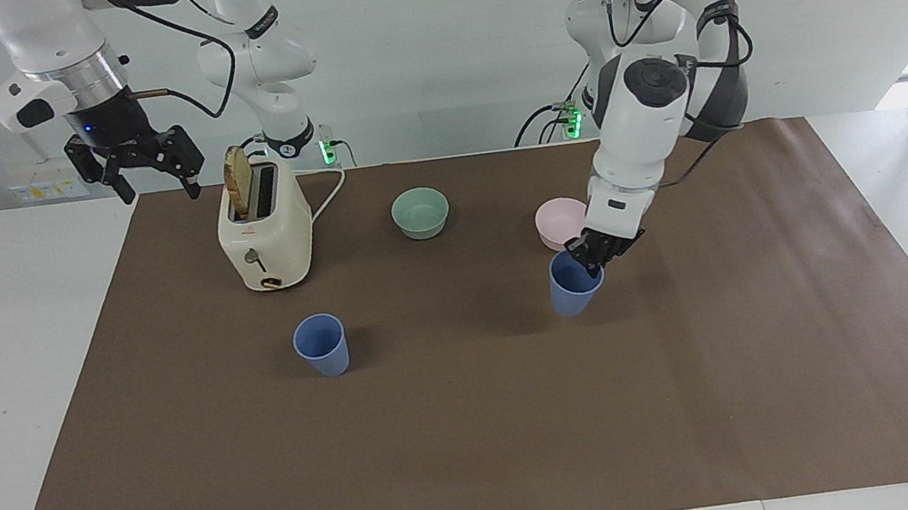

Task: Stack blue cups with both arms
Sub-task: 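Carry the blue cup with the left gripper toward the table center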

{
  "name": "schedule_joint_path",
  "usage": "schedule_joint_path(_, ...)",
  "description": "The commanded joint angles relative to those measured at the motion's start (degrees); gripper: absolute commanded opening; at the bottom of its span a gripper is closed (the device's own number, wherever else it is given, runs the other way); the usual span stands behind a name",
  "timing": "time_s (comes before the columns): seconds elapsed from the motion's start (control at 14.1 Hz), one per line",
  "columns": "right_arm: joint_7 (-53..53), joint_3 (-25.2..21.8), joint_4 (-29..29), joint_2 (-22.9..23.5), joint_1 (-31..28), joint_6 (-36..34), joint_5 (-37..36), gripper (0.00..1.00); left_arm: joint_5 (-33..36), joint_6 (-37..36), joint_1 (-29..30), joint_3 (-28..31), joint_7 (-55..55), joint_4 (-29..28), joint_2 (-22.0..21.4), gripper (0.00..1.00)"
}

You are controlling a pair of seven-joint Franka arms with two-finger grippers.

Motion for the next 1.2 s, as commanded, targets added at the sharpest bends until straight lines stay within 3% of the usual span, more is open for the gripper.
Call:
schedule_joint_path(0.0, 0.87, 0.69, -0.17, -0.24, -0.61, 0.28, 0.17, 1.00, 1.35, 3.38, -2.11, 1.03, -1.86, -0.59, 2.02, 0.00)
schedule_joint_path(0.71, 0.87, 0.61, -0.17, -0.24, -0.61, 0.20, 0.17, 1.00, 1.79, 10.76, -5.36, 1.03, -4.15, -4.81, 3.87, 0.00)
schedule_joint_path(1.13, 0.87, 0.52, -0.17, -0.24, -0.70, 0.20, 0.17, 1.00, 2.84, 10.95, -6.42, 1.20, -4.59, -5.43, 4.31, 0.00)
